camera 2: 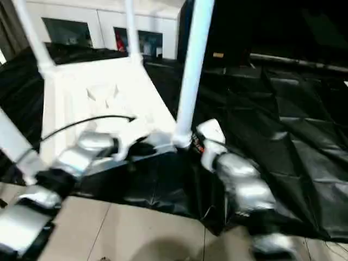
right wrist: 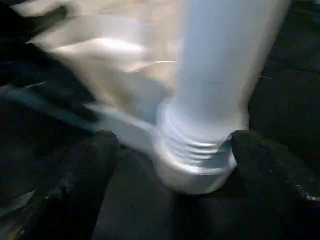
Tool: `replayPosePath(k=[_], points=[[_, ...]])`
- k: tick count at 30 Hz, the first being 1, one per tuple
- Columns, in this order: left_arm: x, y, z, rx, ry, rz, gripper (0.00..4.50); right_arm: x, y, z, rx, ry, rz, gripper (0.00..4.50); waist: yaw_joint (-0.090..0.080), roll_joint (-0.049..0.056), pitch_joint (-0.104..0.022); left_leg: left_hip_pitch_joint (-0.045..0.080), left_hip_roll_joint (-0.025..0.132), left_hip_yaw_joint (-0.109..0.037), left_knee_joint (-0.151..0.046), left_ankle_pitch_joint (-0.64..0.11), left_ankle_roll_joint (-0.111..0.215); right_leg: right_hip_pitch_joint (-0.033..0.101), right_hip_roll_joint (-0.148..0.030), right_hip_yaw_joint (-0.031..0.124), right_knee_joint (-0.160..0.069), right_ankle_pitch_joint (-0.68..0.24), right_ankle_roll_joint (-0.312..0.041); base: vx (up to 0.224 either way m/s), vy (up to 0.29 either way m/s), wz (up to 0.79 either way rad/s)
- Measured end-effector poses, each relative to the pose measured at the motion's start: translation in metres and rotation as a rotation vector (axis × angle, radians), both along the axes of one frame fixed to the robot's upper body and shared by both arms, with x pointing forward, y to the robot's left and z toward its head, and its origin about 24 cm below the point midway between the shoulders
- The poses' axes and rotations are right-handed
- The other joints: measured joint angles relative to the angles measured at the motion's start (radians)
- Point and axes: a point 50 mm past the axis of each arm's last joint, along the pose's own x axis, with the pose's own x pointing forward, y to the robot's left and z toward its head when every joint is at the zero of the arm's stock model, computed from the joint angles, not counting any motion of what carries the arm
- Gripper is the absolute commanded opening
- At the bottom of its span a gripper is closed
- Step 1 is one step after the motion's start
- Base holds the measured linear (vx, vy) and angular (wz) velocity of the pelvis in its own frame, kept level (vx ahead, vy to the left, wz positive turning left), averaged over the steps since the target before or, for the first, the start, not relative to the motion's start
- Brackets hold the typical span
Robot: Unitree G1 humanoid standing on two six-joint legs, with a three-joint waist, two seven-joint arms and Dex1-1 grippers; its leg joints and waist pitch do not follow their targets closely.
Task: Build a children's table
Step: Rotate leg to tighten
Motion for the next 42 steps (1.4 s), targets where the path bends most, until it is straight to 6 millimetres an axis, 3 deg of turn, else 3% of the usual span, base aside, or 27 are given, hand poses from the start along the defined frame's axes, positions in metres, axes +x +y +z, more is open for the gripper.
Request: replayPosePath(k=[6,11,15,16,20,30,33,42], points=[[-0.016,0.016,0.002,-0.017,0.082,-0.132,0.00,-0.005,-0.005,0.001,-0.026,0.018,0.085,3.92,0.007,0.000,0.000,-0.001,0.000,0.000,-0.001,-0.001,0.001,0.000,0.000,0.000,-0.005,0.000,-0.001,0.000,0.000,0.00],[-0.023,0.015,0.003,-0.020,0.123,-0.197,0.00,-0.006,0.004,0.000,-0.044,0.023,0.139,3.92,0.033,0.000,0.000,-0.002,0.000,0.003,-0.001,-0.003,0.004,-0.001,-0.001,0.000,-0.009,0.000,-0.001,0.000,0.000,0.00],[-0.024,0.016,0.004,-0.014,0.126,-0.201,0.00,-0.006,0.006,0.000,-0.040,0.026,0.162,3.92,0.032,0.000,0.000,-0.002,0.000,0.003,-0.001,-0.003,0.005,-0.001,-0.001,0.000,-0.009,0.000,0.000,0.000,0.000,0.00],[-0.025,0.017,0.004,-0.014,0.129,-0.199,0.00,-0.006,0.007,0.000,-0.039,0.027,0.166,3.65,0.032,0.000,0.000,-0.002,0.000,0.003,-0.001,-0.003,0.005,-0.001,-0.001,0.000,-0.009,0.000,0.000,0.000,0.000,0.00],[-0.025,0.016,0.004,-0.014,0.131,-0.198,0.00,-0.007,0.008,0.000,-0.034,0.030,0.171,3.34,0.031,0.000,0.000,-0.002,0.000,0.003,-0.001,-0.003,0.005,-0.001,-0.001,0.000,-0.009,0.000,0.000,0.000,0.000,0.00],[-0.026,0.017,0.005,-0.010,0.135,-0.189,0.00,-0.006,0.010,-0.001,-0.023,0.035,0.178,2.76,0.030,-0.001,0.000,-0.001,0.000,0.003,-0.001,-0.003,0.005,-0.001,-0.001,0.000,-0.009,0.000,0.000,0.000,0.000,0.00],[-0.023,0.015,0.002,-0.019,0.109,-0.135,0.00,0.000,0.014,-0.005,0.006,0.033,0.089,2.74,0.028,-0.001,0.000,-0.001,0.000,0.003,-0.001,-0.003,0.004,0.001,-0.001,0.000,-0.007,0.000,0.000,0.000,0.000,0.00],[-0.001,-0.032,-0.007,-0.059,0.028,0.095,0.00,0.023,0.031,-0.018,0.095,0.022,-0.459,2.72,0.025,-0.001,-0.001,0.000,0.000,0.003,-0.001,-0.001,0.002,0.002,-0.001,0.001,-0.009,0.003,0.006,0.000,0.000,0.00]])
